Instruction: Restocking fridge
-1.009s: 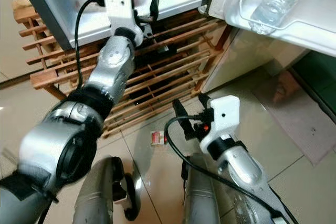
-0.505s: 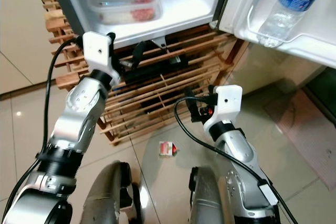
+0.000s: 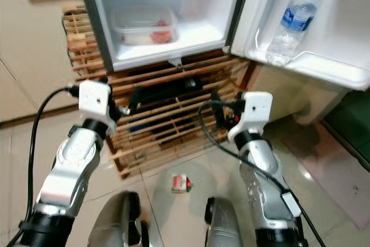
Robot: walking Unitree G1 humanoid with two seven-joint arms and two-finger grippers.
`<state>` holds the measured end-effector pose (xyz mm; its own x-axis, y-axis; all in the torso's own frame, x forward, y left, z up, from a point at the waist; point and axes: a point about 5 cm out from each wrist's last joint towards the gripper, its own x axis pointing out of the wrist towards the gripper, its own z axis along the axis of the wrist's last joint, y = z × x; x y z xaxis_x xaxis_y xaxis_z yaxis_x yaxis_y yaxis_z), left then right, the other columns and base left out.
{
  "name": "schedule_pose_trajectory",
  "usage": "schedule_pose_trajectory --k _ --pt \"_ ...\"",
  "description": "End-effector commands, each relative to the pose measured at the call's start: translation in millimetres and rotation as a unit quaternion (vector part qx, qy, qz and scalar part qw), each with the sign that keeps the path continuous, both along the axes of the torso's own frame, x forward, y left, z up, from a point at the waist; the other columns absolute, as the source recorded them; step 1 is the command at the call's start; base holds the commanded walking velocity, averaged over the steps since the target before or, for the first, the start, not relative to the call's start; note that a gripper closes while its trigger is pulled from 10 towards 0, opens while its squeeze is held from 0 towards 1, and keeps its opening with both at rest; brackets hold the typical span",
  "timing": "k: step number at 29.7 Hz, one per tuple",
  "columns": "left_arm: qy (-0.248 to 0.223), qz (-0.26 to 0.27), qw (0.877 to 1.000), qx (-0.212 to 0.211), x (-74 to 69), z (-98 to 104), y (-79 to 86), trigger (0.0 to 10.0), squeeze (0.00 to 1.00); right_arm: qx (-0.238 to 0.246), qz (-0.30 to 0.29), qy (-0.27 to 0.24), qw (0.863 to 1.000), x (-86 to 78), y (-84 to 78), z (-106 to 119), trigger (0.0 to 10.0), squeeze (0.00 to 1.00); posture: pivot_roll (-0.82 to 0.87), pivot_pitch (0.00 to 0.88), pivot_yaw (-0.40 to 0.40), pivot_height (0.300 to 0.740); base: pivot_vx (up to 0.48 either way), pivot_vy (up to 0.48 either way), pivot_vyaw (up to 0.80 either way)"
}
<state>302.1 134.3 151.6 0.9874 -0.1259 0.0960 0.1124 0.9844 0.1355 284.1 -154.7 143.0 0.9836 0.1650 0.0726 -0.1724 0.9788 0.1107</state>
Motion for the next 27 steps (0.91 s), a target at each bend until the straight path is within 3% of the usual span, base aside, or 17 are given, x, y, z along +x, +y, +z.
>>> schedule_pose_trajectory --k 1,7,17,27 --pt "0.015 0.02 1.0 -0.005 3.8 -4 1.2 10.0 0.0 -0.008 -0.003 -0.009 1.0 1.0 0.0 1 10.0 0.03 0.07 0.014 -0.007 0.619 0.0 -0.48 0.71" --pt "0.017 0.027 0.999 -0.007 7.6 -4 -1.7 10.0 0.0 -0.01 0.0 -0.013 1.0 2.8 2.9 1 10.0 0.03 0.06 0.022 -0.004 0.619 0.0 -0.48 0.68" --pt "0.018 0.028 0.999 -0.003 11.1 -2 -10.0 10.0 0.0 -0.015 0.003 -0.015 1.0 6.2 8.5 -2 10.0 0.0 0.06 0.038 0.003 0.619 0.0 0.0 0.05" --pt "0.0 0.023 1.0 -0.018 13.4 7 -12.6 10.0 0.0 -0.022 0.008 -0.028 0.999 7.0 13.5 0 10.0 0.0 0.06 0.041 0.004 0.619 0.455 0.0 0.0"
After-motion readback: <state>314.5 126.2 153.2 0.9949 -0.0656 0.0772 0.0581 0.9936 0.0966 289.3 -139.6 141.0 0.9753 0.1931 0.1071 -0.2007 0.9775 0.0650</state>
